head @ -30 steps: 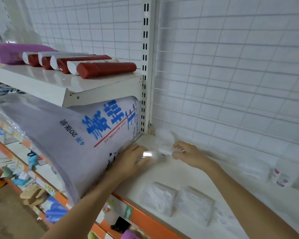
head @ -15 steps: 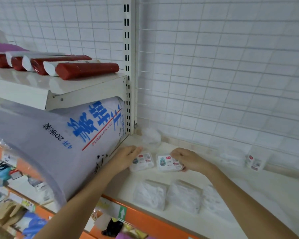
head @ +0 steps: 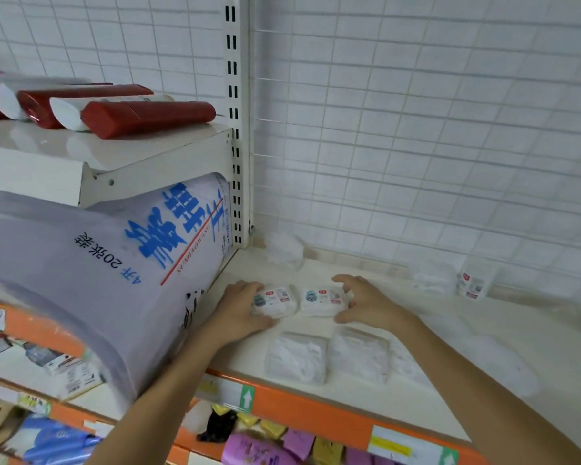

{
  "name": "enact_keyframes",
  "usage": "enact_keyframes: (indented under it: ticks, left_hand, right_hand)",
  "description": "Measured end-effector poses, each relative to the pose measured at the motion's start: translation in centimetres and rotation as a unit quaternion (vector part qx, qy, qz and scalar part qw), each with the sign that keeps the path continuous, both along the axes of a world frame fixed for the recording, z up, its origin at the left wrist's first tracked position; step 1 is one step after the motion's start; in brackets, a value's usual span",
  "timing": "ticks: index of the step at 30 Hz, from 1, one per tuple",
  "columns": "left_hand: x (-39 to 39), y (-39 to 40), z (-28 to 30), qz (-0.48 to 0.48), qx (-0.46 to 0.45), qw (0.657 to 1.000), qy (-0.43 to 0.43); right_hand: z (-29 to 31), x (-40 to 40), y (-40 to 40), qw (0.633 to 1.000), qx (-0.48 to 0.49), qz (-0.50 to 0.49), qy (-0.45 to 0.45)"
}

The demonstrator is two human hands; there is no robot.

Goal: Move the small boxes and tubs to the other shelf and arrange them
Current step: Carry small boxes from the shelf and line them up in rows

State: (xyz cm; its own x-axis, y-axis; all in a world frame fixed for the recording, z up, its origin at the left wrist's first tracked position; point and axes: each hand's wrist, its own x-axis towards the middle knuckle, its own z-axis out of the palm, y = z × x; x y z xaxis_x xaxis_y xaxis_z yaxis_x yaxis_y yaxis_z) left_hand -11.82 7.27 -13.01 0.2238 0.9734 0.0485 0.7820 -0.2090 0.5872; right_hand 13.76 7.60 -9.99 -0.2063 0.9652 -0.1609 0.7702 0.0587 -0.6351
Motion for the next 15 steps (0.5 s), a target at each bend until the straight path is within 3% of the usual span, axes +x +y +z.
enact_keyframes:
  ticks: [4, 11, 15]
  left_hand:
    - [-0.1, -0.2, -0.5, -0.002, 0.023, 1.0, 0.009]
    - [1.0, -1.2, 1.1, 0.056, 0.086, 0.993, -0.058]
    - [4.6, -2.7, 3.6, -0.038, 0.128, 0.988, -0.083]
  right_hand:
    - [0.2, -0.1, -0.4, 0.999, 0.024, 0.013, -0.047]
    - [2.3, 2.0, -3.2, 0.989, 0.142, -0.005, -0.031]
    - [4.1, 6.6, -7.7, 0.976, 0.21, -0.043, -0.035]
